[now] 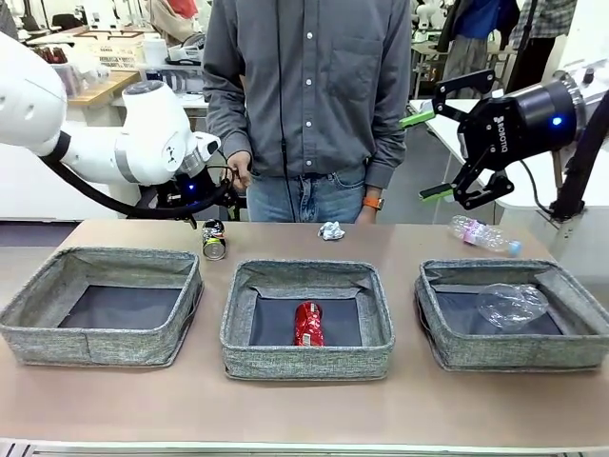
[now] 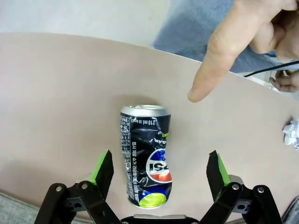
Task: Sort the waste into the appropriate baskets.
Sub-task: Pick up the waste item pointed out by the person.
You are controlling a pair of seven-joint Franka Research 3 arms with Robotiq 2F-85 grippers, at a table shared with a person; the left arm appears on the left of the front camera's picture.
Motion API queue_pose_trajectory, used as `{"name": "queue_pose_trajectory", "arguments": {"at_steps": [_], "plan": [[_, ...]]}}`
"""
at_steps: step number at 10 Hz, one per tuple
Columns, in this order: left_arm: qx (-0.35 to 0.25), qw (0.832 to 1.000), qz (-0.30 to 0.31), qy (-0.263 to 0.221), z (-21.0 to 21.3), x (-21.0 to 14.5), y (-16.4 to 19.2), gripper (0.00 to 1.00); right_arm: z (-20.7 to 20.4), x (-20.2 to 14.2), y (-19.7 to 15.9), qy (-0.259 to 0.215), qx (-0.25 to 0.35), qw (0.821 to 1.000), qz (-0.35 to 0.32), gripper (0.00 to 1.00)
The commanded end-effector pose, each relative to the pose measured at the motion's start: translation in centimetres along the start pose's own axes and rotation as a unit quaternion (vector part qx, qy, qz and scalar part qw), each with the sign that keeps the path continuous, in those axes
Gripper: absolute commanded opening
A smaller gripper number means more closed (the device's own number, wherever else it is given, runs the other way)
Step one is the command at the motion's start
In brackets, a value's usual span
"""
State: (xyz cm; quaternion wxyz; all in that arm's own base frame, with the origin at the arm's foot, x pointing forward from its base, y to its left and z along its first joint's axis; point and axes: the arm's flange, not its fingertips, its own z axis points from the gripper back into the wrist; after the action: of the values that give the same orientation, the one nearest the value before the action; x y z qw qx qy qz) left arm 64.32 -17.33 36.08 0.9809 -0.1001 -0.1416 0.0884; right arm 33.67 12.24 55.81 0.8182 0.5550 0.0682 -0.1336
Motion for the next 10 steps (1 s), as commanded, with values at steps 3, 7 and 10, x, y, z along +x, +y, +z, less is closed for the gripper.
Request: {"name": "queue_pose_trajectory", "arguments": {"at_steps": [3, 7, 10], "plan": [[-0.002, 0.999, 0.028, 0.015, -1.1, -2.0, 0.2, 1.0, -0.2, 0.2, 0.2, 0.004, 0.014, 1.0, 0.011, 1.0], [0.014, 0.999, 0.026, 0.027, -1.8, -2.7, 1.0, 1.0, -0.2, 0.2, 0.2, 0.004, 0.014, 1.0, 0.011, 1.0], [0.032, 0.998, 0.024, 0.041, -2.1, -2.8, 1.2, 1.0, -0.2, 0.2, 0.2, 0.004, 0.014, 1.0, 0.011, 1.0]]}}
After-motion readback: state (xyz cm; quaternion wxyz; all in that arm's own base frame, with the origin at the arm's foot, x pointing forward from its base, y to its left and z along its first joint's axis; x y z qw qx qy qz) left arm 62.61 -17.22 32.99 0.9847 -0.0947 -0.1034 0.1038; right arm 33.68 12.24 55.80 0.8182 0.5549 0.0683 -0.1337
